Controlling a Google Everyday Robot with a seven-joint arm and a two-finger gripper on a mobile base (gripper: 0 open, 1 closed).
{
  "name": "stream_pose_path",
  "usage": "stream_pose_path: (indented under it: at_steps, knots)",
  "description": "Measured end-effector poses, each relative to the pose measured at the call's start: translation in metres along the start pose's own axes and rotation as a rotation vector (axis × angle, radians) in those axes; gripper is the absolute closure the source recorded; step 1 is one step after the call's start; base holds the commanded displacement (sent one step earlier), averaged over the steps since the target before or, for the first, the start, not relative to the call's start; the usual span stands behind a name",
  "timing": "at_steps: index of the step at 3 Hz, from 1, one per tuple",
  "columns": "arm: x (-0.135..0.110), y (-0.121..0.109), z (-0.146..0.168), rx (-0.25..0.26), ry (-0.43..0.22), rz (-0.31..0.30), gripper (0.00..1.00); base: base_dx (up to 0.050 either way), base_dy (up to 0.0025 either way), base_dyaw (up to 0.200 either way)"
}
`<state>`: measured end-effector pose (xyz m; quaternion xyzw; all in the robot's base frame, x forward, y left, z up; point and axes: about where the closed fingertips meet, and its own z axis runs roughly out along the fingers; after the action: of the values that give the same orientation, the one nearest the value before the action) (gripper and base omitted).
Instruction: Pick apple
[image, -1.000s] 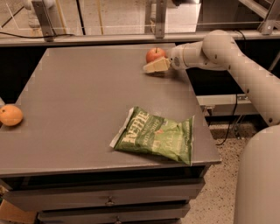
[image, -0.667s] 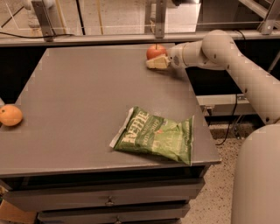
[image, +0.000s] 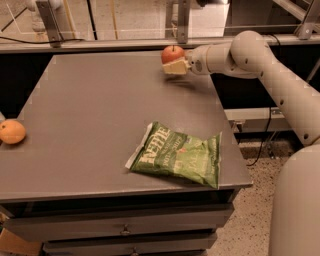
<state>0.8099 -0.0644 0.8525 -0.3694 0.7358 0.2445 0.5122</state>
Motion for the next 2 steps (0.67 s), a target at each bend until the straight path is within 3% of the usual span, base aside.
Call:
stream_pose_path:
  at_steps: [1, 2]
  knots:
    - [-0.019, 0.028, -0.001, -0.075, -0.039, -0.015, 1.00, 0.000, 0.00000, 0.000]
    - [-0.042, 0.062, -0.008, -0.174, -0.073, -0.027, 1.00, 0.000, 0.00000, 0.000]
